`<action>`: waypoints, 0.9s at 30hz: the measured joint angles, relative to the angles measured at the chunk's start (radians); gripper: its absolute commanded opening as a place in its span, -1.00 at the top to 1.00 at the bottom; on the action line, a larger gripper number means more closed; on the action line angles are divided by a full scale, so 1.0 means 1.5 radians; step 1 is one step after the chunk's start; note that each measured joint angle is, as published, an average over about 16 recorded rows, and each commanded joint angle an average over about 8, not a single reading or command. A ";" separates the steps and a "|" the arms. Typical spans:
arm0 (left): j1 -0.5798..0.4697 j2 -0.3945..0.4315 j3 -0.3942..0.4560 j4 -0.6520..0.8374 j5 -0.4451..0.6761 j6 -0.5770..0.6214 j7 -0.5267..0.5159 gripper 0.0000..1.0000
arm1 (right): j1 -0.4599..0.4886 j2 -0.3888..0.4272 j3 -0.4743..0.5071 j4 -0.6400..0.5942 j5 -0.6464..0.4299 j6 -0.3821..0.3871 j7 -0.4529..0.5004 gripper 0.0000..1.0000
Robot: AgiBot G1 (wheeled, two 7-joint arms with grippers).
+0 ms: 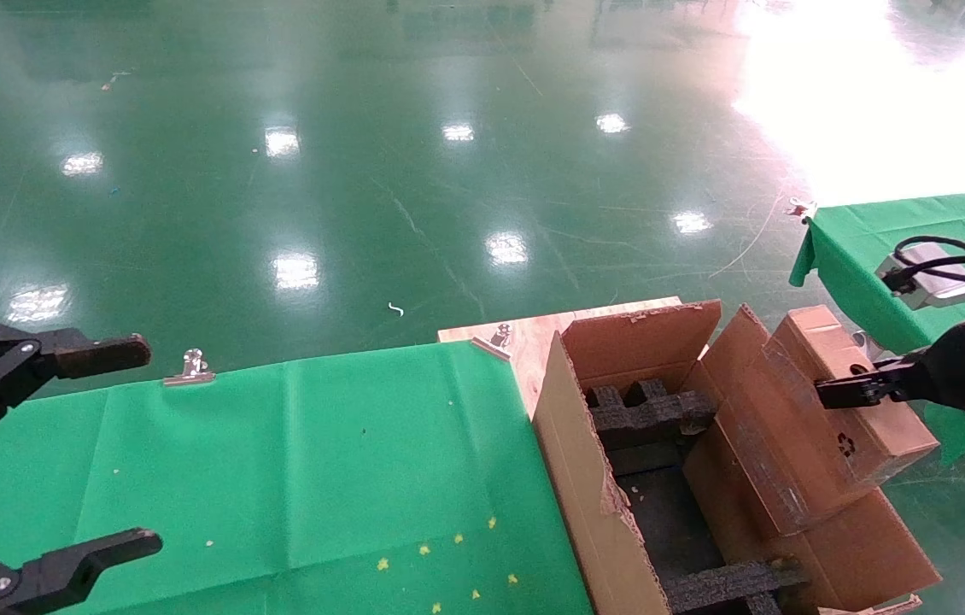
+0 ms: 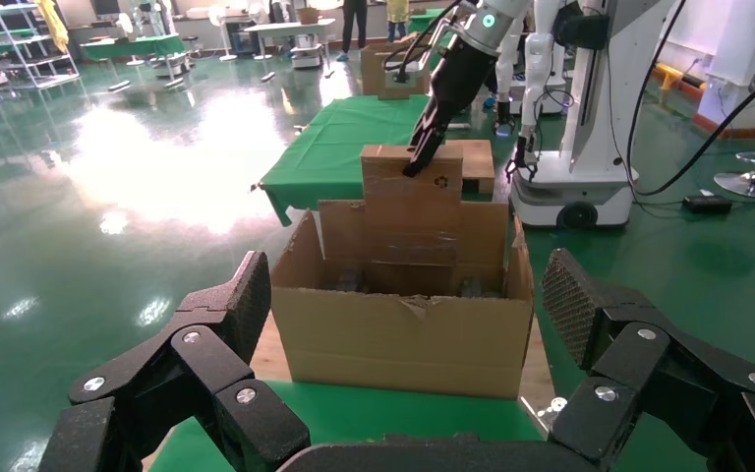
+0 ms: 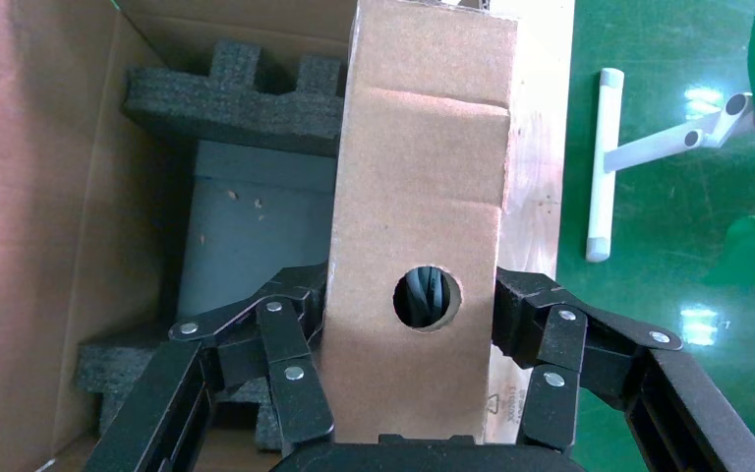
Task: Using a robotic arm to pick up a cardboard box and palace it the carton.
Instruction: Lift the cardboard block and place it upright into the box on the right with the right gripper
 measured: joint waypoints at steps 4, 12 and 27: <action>0.000 0.000 0.000 0.000 0.000 0.000 0.000 -1.00 | -0.011 -0.007 -0.007 0.000 -0.008 0.015 0.012 1.00; 0.000 0.000 0.000 0.000 0.000 0.000 0.000 -1.00 | -0.036 -0.020 -0.022 0.001 -0.020 0.045 0.037 1.00; 0.000 0.000 0.001 0.000 -0.001 0.000 0.001 -1.00 | -0.090 -0.038 -0.052 0.001 -0.053 0.115 0.074 1.00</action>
